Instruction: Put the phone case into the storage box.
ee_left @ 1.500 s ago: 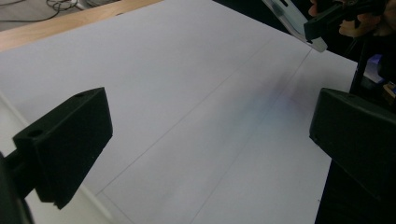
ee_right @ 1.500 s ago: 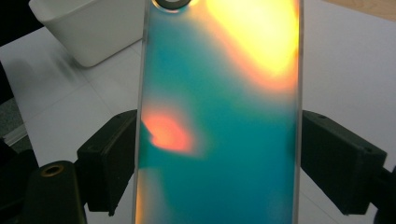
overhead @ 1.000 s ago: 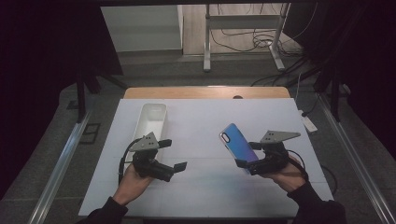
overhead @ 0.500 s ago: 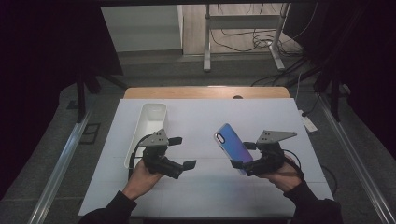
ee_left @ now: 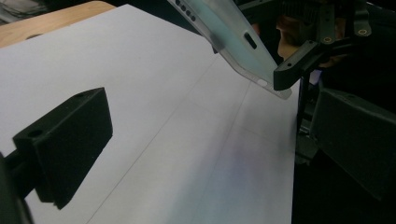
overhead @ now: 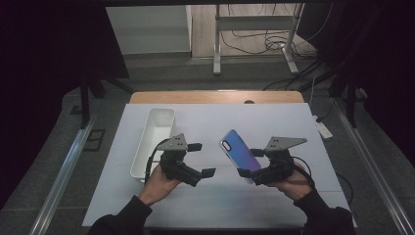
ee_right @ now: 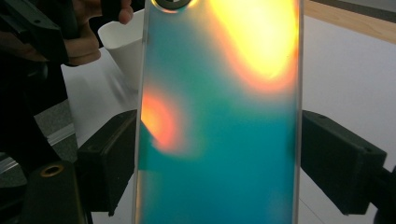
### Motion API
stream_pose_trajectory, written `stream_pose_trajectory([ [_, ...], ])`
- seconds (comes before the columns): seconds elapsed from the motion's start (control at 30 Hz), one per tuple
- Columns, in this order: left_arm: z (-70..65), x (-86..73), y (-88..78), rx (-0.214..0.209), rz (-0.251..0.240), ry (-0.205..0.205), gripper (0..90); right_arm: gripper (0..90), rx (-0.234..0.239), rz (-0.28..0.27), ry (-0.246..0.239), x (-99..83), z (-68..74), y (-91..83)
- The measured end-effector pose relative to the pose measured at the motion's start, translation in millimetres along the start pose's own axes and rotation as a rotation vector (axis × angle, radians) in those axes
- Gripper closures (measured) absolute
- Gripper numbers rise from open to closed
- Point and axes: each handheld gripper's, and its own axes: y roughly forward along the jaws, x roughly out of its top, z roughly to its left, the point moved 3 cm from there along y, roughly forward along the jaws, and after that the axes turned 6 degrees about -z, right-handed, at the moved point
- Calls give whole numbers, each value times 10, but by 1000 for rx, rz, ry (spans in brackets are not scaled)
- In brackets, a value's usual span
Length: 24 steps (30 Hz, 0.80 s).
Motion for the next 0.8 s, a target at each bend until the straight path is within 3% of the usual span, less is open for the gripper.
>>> stream_pose_trajectory([
  [0.7, -13, 84, 230, -93, 1, 14, 0, 166, 33, -5, -21, 42, 86, 106],
  [0.8, -22, 91, 242, -121, 12, 13, 53, 166, 36, -6, -22, 43, 95, 113],
])
